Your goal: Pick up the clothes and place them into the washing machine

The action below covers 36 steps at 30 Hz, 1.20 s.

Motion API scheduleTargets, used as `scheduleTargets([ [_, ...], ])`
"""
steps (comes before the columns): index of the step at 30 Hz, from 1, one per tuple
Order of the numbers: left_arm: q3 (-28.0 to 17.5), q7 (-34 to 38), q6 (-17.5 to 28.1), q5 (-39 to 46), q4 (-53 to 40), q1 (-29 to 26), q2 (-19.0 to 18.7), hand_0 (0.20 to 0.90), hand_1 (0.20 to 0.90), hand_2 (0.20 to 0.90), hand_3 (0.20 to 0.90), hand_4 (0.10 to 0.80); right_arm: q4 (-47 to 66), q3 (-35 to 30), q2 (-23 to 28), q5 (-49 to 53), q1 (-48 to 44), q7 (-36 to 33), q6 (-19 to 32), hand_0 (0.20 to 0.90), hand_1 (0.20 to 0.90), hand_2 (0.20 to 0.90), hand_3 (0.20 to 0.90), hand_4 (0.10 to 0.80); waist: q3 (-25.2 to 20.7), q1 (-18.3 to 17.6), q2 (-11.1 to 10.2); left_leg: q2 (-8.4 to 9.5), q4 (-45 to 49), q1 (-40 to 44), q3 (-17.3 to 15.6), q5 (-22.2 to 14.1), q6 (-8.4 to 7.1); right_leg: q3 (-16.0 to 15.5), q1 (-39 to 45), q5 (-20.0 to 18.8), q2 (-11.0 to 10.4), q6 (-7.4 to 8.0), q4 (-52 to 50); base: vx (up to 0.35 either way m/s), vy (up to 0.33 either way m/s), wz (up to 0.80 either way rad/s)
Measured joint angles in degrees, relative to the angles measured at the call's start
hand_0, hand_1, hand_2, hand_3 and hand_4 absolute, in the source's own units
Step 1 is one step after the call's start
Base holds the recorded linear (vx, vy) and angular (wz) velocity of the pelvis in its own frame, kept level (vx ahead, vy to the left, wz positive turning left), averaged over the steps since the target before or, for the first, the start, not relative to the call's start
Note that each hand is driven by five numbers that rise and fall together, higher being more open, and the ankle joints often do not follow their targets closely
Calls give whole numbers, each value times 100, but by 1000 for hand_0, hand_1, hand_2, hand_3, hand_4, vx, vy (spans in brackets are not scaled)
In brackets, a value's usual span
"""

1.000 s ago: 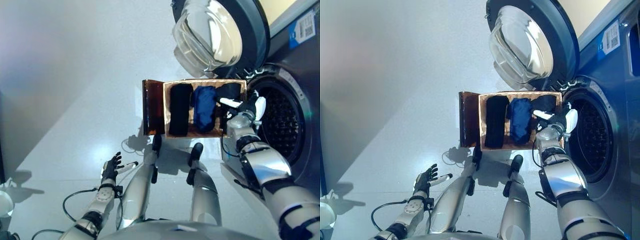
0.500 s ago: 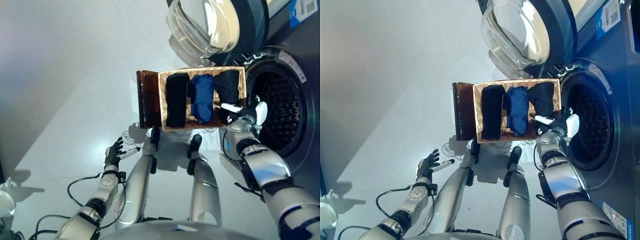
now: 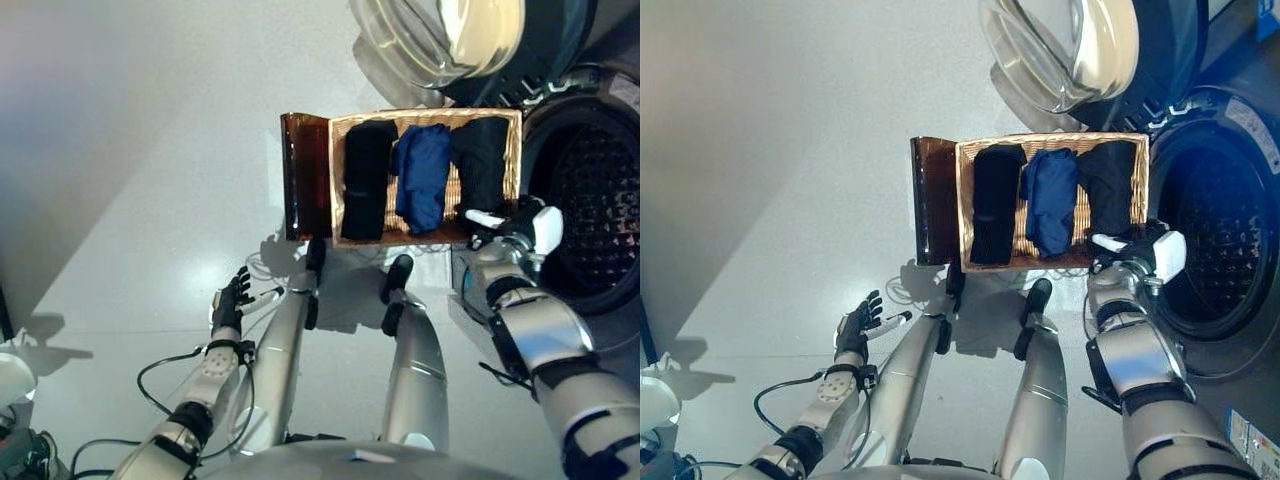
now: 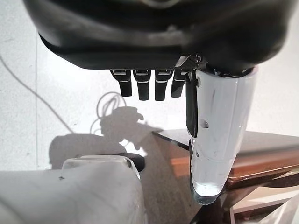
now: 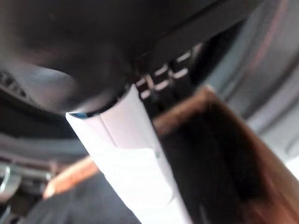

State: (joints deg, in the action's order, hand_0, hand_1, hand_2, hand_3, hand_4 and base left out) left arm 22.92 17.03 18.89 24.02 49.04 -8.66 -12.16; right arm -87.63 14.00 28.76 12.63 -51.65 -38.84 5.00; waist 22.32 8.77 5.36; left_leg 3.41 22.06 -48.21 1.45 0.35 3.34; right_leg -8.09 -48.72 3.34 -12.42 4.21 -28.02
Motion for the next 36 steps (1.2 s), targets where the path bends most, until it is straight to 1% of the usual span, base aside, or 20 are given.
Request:
scheduleTargets([
  [1, 30, 0, 0, -5, -14, 0, -2, 900, 900, 900, 900, 800, -81, -3, 87, -20, -58, -8, -21, 499, 499, 499, 499, 514, -32, 7, 51, 18, -5, -38, 28, 1, 2, -32, -19, 2, -20, 3, -1, 16, 27, 13],
  [2, 49, 1, 3, -9, -25, 7, -2, 900, 900, 900, 900, 800, -157, 0, 170, -42, -108, -3, -49, 433, 433, 433, 433, 467, -45, 32, 71, 44, -21, -50, 42, 2, 3, -30, -57, 4, -45, 6, -31, 23, 23, 11],
  [4, 73, 2, 4, -48, -21, 18, 5, 900, 900, 900, 900, 800, -204, 15, 282, -139, -140, 5, -126, 343, 343, 343, 343, 402, -95, 56, 147, 62, -13, -101, 48, 4, 5, -47, -97, 22, -71, 30, -68, 29, 19, 9],
  [5, 74, 3, 7, -85, -26, 29, 4, 900, 900, 900, 900, 800, -208, 14, 320, -145, -141, 5, -137, 345, 345, 345, 345, 404, -121, 88, 180, 65, -11, -129, 53, 7, 9, -52, -119, 24, -72, 33, -69, 30, 19, 3],
  [6, 74, 9, 19, -87, -26, 29, 5, 900, 900, 900, 900, 800, -215, 15, 350, -159, -141, 11, -139, 367, 367, 367, 367, 420, -123, 158, 183, 67, -14, -134, 46, 8, 11, -36, -146, 23, -73, 34, -72, 30, 27, -1],
  [9, 79, 60, 24, -86, -15, 34, 4, 900, 900, 900, 900, 800, -213, 124, 367, -268, -175, 10, -141, 406, 406, 406, 406, 447, -165, 184, 241, 72, -23, -149, 51, 28, 37, -40, -166, 23, -78, 36, -79, 35, 33, 0],
  [11, 81, 70, 27, -87, -15, 34, 5, 900, 900, 900, 900, 800, -215, 150, 372, -320, -176, 11, -143, 387, 387, 387, 387, 433, -181, 180, 255, 76, -38, -148, 51, 29, 37, -40, -164, 23, -82, 36, -72, 43, 0, 0],
  [12, 84, 70, 34, -92, -23, 32, 7, 900, 900, 900, 900, 800, -214, 162, 372, -320, -176, 9, -143, 417, 417, 417, 417, 455, -183, 177, 257, 80, -49, -143, 53, 34, 35, -41, -164, 22, -84, 37, -69, 36, -19, 2],
  [13, 88, 71, 36, -104, -21, 30, 8, 900, 900, 900, 900, 800, -213, 162, 372, -320, -176, 8, -143, 584, 584, 584, 584, 575, -183, 177, 258, 85, -65, -139, 62, 40, 23, -47, -160, 22, -86, 37, -71, 32, -22, 5],
  [14, 90, 72, 36, -111, -21, 30, 8, 900, 900, 900, 900, 800, -214, 161, 373, -319, -175, 4, -146, 900, 900, 900, 900, 800, -184, 171, 259, 98, -104, -124, 87, 66, 8, -58, -155, 20, -90, 41, -69, 24, -14, 9],
  [19, 94, 86, 36, -114, -2, 31, 13, 900, 900, 900, 900, 800, -219, 142, 368, -317, -134, 1, -269, 900, 900, 900, 900, 800, -195, 173, 272, 131, -285, -5, 233, 208, -22, -162, -8, 5, -101, 53, 30, 11, 9, 13],
  [22, 89, 103, 36, -114, 34, 40, 10, 900, 900, 900, 900, 800, -225, 139, 331, -318, -67, 9, -291, 900, 900, 900, 900, 800, -195, 183, 272, 141, -344, 158, 224, 221, -8, -189, 149, 6, -127, 53, 74, 0, 15, 3],
  [27, 92, 117, 36, -116, 18, 45, 12, 900, 900, 900, 900, 800, -44, 170, 243, -391, -118, 23, -242, 900, 900, 900, 900, 800, -212, 182, 277, 148, -506, 334, 235, 296, 12, -205, 348, -90, -109, 88, 249, -8, -10, 0],
  [31, 93, 117, 36, -116, -10, 99, 13, 900, 900, 900, 900, 800, -39, 182, 192, -444, -154, 23, -242, 900, 900, 900, 900, 800, -215, 195, 274, 153, -730, 514, 268, 399, 18, -254, 537, -193, -81, 150, 465, -6, -21, 3],
  [33, 93, 118, 34, -115, -3, 120, 11, 900, 900, 900, 900, 800, -34, 183, 182, -445, -189, 23, -241, 900, 900, 900, 900, 800, -226, 195, 251, 155, -745, 514, 297, 408, 26, -304, 589, -207, -77, 144, 531, 1, -33, 7],
  [34, 94, 117, 33, -115, 0, 128, 11, 900, 900, 900, 900, 800, -32, 182, 168, -445, -190, 23, -241, 900, 900, 900, 900, 800, -226, 181, 249, 156, -748, 519, 333, 423, 38, -350, 627, -236, -72, 181, 566, 3, -31, 11],
  [36, 91, 117, 33, -116, 28, 139, 10, 900, 900, 900, 900, 800, -31, 188, 138, -445, -197, 23, -242, 900, 900, 900, 900, 800, -245, 184, 193, 158, -777, 520, 358, 451, 51, -374, 643, -251, -68, 185, 610, 16, -26, 7],
])
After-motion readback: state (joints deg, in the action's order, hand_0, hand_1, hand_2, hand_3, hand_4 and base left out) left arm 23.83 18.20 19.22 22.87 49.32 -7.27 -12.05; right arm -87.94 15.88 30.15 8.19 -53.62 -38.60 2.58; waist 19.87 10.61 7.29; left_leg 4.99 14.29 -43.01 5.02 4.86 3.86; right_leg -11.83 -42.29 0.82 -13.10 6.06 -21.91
